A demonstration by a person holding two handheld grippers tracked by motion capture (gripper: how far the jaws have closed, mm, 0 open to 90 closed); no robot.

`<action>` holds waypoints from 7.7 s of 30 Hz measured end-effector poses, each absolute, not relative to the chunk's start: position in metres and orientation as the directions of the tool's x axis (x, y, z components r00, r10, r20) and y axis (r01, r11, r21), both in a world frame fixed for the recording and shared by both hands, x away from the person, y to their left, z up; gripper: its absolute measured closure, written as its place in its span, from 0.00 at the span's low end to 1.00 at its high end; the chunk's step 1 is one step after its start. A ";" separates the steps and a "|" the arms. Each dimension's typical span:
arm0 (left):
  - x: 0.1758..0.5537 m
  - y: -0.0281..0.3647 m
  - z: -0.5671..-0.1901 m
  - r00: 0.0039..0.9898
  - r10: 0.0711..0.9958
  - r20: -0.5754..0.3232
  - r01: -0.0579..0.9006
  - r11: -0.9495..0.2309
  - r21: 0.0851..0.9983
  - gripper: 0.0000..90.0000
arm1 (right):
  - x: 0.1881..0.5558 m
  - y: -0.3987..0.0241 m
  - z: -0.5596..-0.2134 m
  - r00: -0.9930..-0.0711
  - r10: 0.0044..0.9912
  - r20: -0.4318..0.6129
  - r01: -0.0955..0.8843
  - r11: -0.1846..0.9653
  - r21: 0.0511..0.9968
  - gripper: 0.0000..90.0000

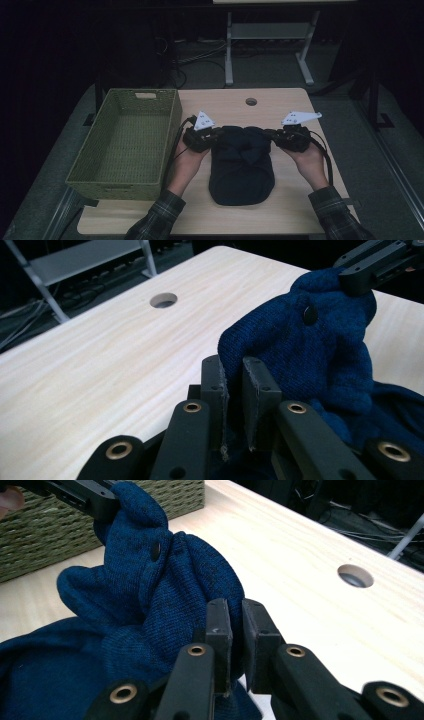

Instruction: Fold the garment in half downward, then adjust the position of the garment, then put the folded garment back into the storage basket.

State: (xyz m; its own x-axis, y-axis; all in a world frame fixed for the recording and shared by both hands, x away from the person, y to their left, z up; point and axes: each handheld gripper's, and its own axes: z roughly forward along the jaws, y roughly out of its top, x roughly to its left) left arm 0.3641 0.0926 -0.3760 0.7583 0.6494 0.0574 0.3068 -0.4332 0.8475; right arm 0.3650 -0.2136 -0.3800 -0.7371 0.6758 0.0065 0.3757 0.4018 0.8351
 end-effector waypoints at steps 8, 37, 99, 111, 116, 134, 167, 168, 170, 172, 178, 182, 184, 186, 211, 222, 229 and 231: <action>0.353 0.094 -0.385 0.770 0.637 0.039 0.325 -0.443 0.835 0.90 | 0.350 -0.215 -0.391 -0.749 0.662 0.030 0.386 0.399 0.832 0.92; 0.305 0.104 -0.422 0.811 0.581 -0.071 0.424 -0.500 0.755 0.83 | 0.301 -0.214 -0.431 -0.785 0.606 0.128 0.459 0.430 0.777 0.82; 0.366 0.076 -0.445 0.768 0.629 -0.117 0.519 -0.505 0.690 1.00 | 0.284 -0.204 -0.445 -0.810 0.558 0.182 0.487 0.466 0.739 1.00; 0.371 0.065 -0.455 0.790 0.604 -0.107 0.506 -0.542 0.671 1.00 | 0.265 -0.188 -0.463 -0.831 0.539 0.138 0.469 0.545 0.695 1.00; 0.376 0.055 -0.456 0.806 0.585 -0.091 0.486 -0.567 0.665 1.00 | 0.255 -0.180 -0.465 -0.840 0.523 0.148 0.463 0.546 0.698 1.00; 0.350 0.073 -0.416 0.835 0.524 -0.168 0.453 -0.482 0.750 0.98 | 0.266 -0.196 -0.429 -0.821 0.563 0.098 0.402 0.446 0.800 1.00; 0.311 0.088 -0.444 0.832 0.550 -0.068 0.456 -0.611 0.647 0.99 | 0.294 -0.217 -0.465 -0.738 0.669 0.094 0.526 0.482 0.701 0.99; 0.312 0.090 -0.442 0.831 0.550 -0.082 0.461 -0.600 0.654 0.97 | 0.293 -0.218 -0.464 -0.739 0.668 0.090 0.518 0.478 0.709 0.94; 0.313 0.093 -0.437 0.826 0.555 -0.100 0.468 -0.576 0.670 0.92 | 0.292 -0.222 -0.461 -0.731 0.675 0.094 0.518 0.461 0.720 0.87; 0.314 0.095 -0.432 0.823 0.558 -0.109 0.467 -0.555 0.688 0.84 | 0.288 -0.226 -0.457 -0.718 0.690 0.091 0.514 0.438 0.738 0.78; 0.320 0.099 -0.422 0.805 0.579 -0.131 0.485 -0.515 0.706 0.67 | 0.281 -0.237 -0.449 -0.675 0.736 0.053 0.503 0.407 0.762 0.56; 0.329 0.099 -0.423 0.790 0.592 -0.159 0.510 -0.491 0.706 0.55 | 0.276 -0.249 -0.451 -0.635 0.771 0.049 0.522 0.380 0.764 0.40; 0.333 0.099 -0.425 0.785 0.599 -0.157 0.514 -0.490 0.704 0.50 | 0.275 -0.256 -0.454 -0.616 0.786 0.052 0.536 0.370 0.759 0.34; 0.338 0.099 -0.427 0.781 0.604 -0.162 0.521 -0.485 0.702 0.46 | 0.274 -0.262 -0.456 -0.596 0.801 0.055 0.553 0.359 0.752 0.28; 0.361 0.093 -0.460 0.774 0.606 -0.185 0.558 -0.514 0.652 0.20 | 0.274 -0.270 -0.483 -0.567 0.823 0.026 0.596 0.388 0.703 0.02; 0.359 0.091 -0.465 0.783 0.590 -0.196 0.552 -0.514 0.657 0.30 | 0.275 -0.269 -0.483 -0.575 0.817 0.028 0.594 0.394 0.702 0.02; 0.359 0.090 -0.464 0.796 0.571 -0.200 0.544 -0.529 0.651 0.41 | 0.275 -0.269 -0.483 -0.579 0.815 0.030 0.593 0.395 0.702 0.02; 0.359 0.089 -0.462 0.804 0.561 -0.197 0.539 -0.547 0.641 0.45 | 0.275 -0.269 -0.483 -0.580 0.814 0.029 0.592 0.396 0.702 0.02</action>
State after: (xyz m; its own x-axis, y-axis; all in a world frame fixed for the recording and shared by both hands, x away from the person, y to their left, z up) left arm 0.3587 0.0895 -0.4624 0.8038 0.5611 -0.1975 0.5389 -0.5465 0.6410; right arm 0.2751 -0.2689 -0.4832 -0.5798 0.8142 0.0295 0.5917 0.3959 0.7023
